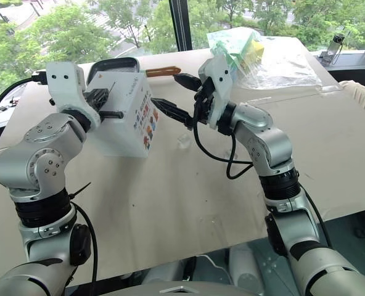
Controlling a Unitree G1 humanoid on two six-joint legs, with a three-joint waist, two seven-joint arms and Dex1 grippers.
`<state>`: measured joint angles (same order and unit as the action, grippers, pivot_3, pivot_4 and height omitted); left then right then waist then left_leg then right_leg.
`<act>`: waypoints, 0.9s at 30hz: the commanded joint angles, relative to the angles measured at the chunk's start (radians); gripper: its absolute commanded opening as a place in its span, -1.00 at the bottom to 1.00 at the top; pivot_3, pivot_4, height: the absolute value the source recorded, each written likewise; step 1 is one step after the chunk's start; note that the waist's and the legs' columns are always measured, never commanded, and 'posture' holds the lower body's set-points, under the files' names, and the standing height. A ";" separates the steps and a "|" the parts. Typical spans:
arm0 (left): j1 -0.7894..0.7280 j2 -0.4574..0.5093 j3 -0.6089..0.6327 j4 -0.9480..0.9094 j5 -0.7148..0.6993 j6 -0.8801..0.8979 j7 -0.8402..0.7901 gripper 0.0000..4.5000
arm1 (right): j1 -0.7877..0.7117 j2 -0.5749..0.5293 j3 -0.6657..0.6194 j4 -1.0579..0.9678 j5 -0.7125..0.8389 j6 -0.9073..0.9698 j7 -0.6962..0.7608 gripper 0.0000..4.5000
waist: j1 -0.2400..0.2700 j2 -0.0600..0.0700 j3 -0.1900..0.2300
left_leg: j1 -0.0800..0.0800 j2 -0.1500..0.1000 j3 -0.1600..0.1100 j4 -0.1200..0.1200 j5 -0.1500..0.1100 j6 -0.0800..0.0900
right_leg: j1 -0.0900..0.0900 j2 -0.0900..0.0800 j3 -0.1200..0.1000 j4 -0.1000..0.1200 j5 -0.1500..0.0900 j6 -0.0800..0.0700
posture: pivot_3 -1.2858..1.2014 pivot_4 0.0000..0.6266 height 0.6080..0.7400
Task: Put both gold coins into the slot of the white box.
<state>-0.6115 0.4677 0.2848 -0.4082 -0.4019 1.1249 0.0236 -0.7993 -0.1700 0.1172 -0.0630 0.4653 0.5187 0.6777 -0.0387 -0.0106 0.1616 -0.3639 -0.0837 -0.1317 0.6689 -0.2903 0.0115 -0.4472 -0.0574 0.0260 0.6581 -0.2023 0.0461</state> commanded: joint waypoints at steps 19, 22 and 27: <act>0.417 0.096 0.057 -0.367 -0.332 -0.162 -0.480 0.30 | 0.275 -0.229 -0.076 -0.062 0.057 -0.109 0.271 1.00 | -0.005 0.000 0.001 | -0.007 0.001 0.000 -0.001 -0.002 0.003 | -0.003 0.000 -0.001 -0.011 0.000 0.001 | 0.03 -0.52 0.71; 0.622 0.126 0.007 -0.383 -0.223 -0.301 -0.520 0.30 | 0.387 -0.325 -0.097 0.003 0.016 -0.181 0.345 1.00 | 0.004 0.001 0.001 | -0.006 0.001 0.000 -0.003 -0.002 0.003 | -0.001 0.000 0.001 -0.013 -0.001 0.001 | 0.03 -0.52 0.71; 0.842 0.107 -0.054 -0.279 -0.079 -0.517 -0.570 0.30 | 0.534 -0.409 -0.133 0.103 -0.035 -0.348 0.439 1.00 | 0.022 0.001 0.001 | -0.003 0.002 0.002 -0.003 -0.002 0.003 | 0.002 0.000 0.002 -0.013 0.000 0.000 | 0.03 -0.52 0.71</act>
<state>0.2021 0.5777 0.2422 -0.6993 -0.5305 0.7032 -0.5239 -0.2781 -0.5570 0.0191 0.0378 0.4371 0.2440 1.0712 -0.0171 -0.0095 0.1629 -0.3668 -0.0821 -0.1293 0.6663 -0.2924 0.0151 -0.4449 -0.0574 0.0273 0.6455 -0.2024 0.0459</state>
